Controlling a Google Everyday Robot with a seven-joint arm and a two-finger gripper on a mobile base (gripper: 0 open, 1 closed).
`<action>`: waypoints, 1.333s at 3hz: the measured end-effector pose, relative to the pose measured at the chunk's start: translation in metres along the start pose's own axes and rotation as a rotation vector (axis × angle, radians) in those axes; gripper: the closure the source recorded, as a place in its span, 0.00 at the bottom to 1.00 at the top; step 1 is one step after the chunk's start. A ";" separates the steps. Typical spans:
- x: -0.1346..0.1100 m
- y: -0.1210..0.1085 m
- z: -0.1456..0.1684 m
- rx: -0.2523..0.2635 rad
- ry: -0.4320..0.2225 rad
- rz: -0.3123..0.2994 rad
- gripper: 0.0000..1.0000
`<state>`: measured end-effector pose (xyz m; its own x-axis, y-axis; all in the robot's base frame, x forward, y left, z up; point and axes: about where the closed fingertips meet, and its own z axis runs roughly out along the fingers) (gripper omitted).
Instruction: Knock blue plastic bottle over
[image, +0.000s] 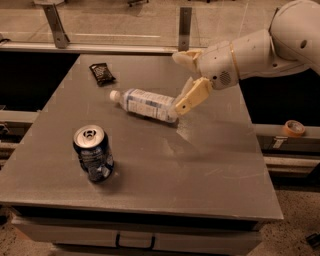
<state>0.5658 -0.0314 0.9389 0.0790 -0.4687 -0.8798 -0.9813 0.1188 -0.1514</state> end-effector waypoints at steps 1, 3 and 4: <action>0.004 -0.027 -0.028 0.072 0.057 -0.044 0.00; -0.008 -0.107 -0.133 0.350 0.264 -0.227 0.00; -0.018 -0.131 -0.182 0.455 0.389 -0.275 0.00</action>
Offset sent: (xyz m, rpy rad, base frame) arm 0.1010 -0.1609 0.0980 -0.3085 -0.3759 -0.2974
